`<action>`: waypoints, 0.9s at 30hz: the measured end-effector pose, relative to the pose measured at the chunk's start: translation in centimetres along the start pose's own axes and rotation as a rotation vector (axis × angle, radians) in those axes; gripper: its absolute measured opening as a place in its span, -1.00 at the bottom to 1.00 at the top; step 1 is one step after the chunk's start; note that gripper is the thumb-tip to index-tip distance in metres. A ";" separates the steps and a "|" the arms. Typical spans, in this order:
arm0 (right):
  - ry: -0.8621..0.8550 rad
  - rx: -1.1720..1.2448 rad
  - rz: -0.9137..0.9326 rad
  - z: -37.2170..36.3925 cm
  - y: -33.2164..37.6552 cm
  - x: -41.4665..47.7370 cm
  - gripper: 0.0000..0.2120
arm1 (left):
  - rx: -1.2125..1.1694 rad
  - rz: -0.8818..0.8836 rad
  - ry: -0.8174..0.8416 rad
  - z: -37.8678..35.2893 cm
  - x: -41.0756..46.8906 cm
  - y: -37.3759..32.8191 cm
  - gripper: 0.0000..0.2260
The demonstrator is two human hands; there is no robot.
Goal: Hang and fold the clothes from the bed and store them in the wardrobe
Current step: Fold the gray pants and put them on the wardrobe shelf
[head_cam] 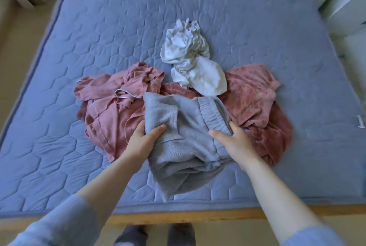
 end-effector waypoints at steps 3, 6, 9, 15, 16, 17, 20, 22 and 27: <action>-0.096 0.010 0.059 2.8 4.4 -3.3 -0.87 | 0.028 -0.101 0.052 -0.9 -2.2 -5.8 -0.68; -0.193 0.022 0.100 5.5 8.6 -7.2 -0.91 | 0.069 -0.188 0.129 -1.8 -4.9 -11.4 -0.57; -0.307 0.039 0.158 8.3 12.7 -11.4 -0.87 | 0.101 -0.294 0.202 -3.1 -7.7 -16.8 -0.60; -0.514 0.062 0.219 14.7 18.0 -19.7 -0.91 | 0.097 -0.382 0.354 -7.1 -14.0 -24.9 -0.65; -0.552 0.064 0.232 15.9 18.5 -21.1 -0.93 | 0.097 -0.405 0.387 -8.1 -15.1 -26.0 -0.66; -0.583 0.065 0.244 17.1 18.9 -22.4 -0.93 | 0.102 -0.431 0.411 -9.3 -16.2 -27.1 -0.66; -0.656 0.081 0.268 20.9 19.4 -26.2 -0.93 | 0.122 -0.504 0.478 -12.9 -19.7 -29.6 -0.57; -0.707 0.089 0.276 23.4 18.9 -28.8 -0.91 | 0.125 -0.534 0.531 -15.5 -22.0 -30.5 -0.55; -0.816 0.099 0.311 30.0 17.0 -35.1 -0.89 | 0.113 -0.589 0.681 -22.8 -28.6 -31.5 -0.52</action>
Point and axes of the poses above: each hand's wrist, its own x-axis towards the middle knuckle, its own z-axis out of the back of the hand, y = z × x, the point moved 4 cm from there along x, towards the middle knuckle, and after that the axes turned 8 degrees about -x, right-handed, at the moved point
